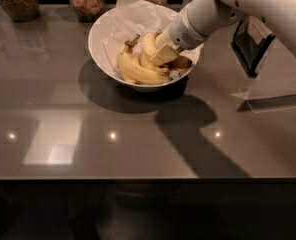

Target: Pick banana from white bowl

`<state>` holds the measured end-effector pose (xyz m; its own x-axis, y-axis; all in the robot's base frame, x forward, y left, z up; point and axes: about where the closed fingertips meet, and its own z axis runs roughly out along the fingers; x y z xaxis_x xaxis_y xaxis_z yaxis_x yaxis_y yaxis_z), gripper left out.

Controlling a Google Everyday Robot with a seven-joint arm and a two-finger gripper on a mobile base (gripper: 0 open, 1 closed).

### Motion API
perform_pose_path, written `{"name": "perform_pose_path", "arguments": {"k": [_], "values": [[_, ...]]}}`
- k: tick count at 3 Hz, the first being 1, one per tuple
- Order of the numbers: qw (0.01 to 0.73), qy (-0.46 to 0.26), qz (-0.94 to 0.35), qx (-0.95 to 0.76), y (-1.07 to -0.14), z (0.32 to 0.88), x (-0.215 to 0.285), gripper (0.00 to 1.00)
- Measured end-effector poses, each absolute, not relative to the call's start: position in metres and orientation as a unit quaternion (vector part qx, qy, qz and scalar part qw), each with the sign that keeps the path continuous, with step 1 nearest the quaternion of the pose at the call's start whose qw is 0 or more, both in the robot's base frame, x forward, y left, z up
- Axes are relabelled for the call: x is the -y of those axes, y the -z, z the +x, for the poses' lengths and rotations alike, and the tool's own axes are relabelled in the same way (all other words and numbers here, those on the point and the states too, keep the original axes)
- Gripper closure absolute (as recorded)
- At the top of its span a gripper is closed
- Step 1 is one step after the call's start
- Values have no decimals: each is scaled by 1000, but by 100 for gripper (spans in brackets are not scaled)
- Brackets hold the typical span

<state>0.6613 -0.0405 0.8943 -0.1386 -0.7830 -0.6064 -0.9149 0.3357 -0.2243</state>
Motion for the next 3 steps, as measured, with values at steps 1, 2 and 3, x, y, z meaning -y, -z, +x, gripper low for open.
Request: {"name": "perform_pose_path", "arguments": {"k": [1, 2, 3], "values": [[328, -98, -567, -749, -897, 662, 42, 70], [324, -89, -568, -751, -897, 663, 44, 88], [324, -89, -568, -751, -898, 663, 44, 100]]}}
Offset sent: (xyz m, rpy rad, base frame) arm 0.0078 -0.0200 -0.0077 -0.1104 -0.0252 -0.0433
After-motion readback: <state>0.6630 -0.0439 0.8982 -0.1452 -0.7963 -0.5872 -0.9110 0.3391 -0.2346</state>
